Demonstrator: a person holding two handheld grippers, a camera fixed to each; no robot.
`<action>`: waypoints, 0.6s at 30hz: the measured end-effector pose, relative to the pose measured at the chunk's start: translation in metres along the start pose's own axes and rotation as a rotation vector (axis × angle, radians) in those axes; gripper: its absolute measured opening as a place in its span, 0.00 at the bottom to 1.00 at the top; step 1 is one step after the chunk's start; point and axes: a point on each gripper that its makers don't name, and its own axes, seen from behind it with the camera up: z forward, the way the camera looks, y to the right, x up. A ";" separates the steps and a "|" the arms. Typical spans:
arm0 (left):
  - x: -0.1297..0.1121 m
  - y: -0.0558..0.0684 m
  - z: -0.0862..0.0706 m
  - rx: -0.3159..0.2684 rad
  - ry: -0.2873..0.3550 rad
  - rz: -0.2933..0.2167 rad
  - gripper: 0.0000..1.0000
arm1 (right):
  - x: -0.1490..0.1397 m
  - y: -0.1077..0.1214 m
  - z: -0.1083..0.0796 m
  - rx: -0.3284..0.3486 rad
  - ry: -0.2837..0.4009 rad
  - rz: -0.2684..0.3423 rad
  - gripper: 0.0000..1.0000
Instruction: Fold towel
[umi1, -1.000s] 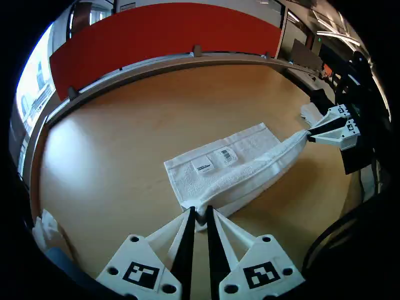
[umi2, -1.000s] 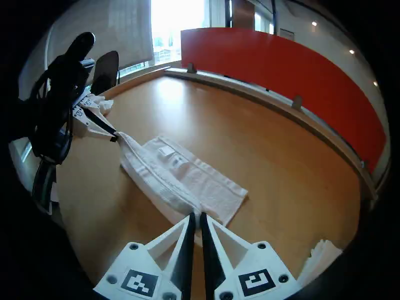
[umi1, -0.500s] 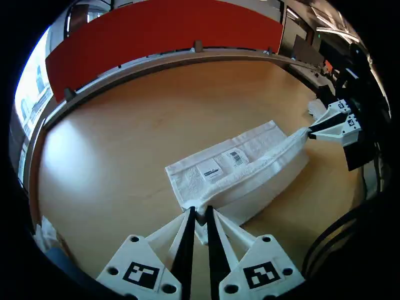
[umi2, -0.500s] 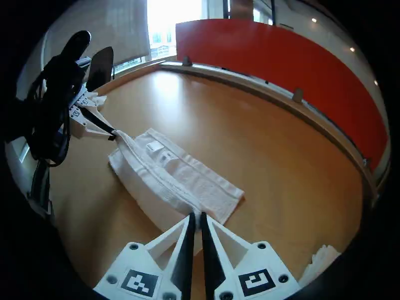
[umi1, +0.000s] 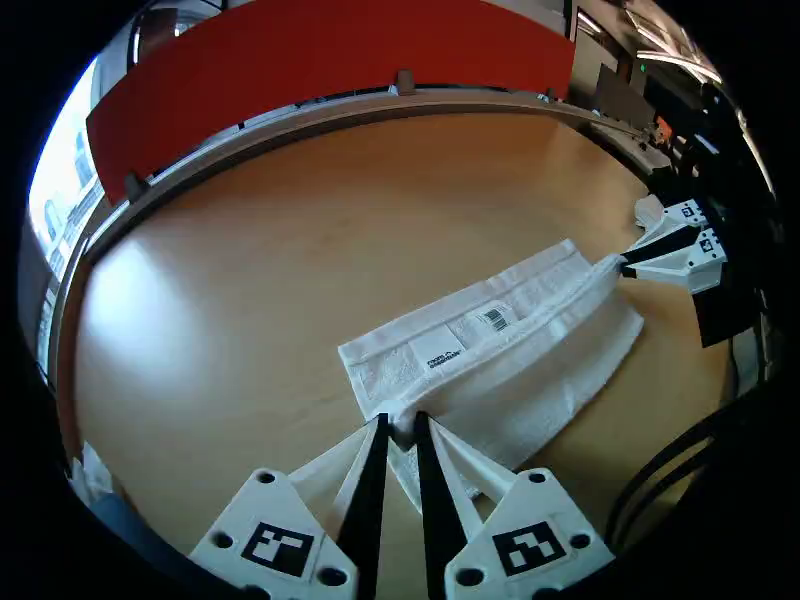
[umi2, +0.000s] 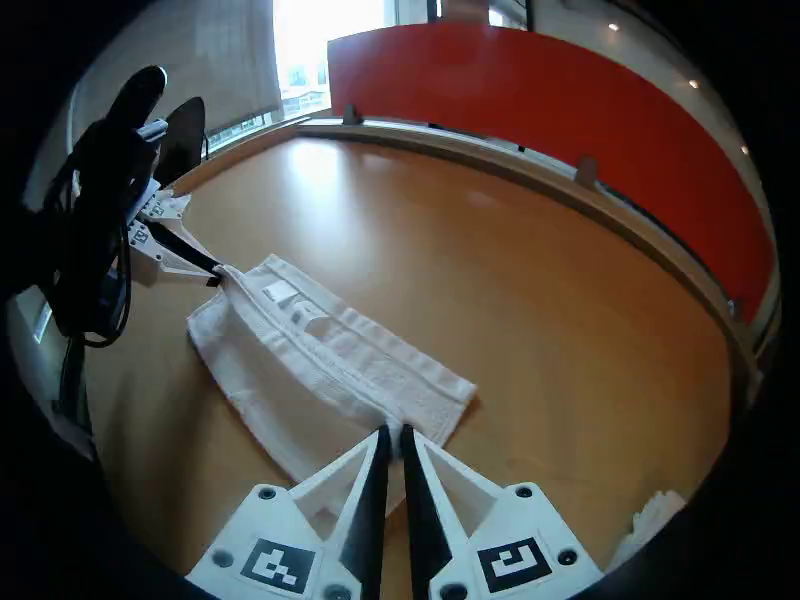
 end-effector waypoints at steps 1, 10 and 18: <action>0.000 -0.001 0.002 0.004 0.000 0.001 0.22 | 0.000 0.001 0.002 -0.004 0.000 0.003 0.11; 0.002 -0.005 0.014 0.002 -0.009 0.001 0.28 | -0.003 0.010 0.012 -0.040 -0.017 0.017 0.17; 0.006 -0.013 0.019 0.020 -0.003 0.020 0.37 | 0.002 0.017 0.017 -0.064 -0.013 0.025 0.23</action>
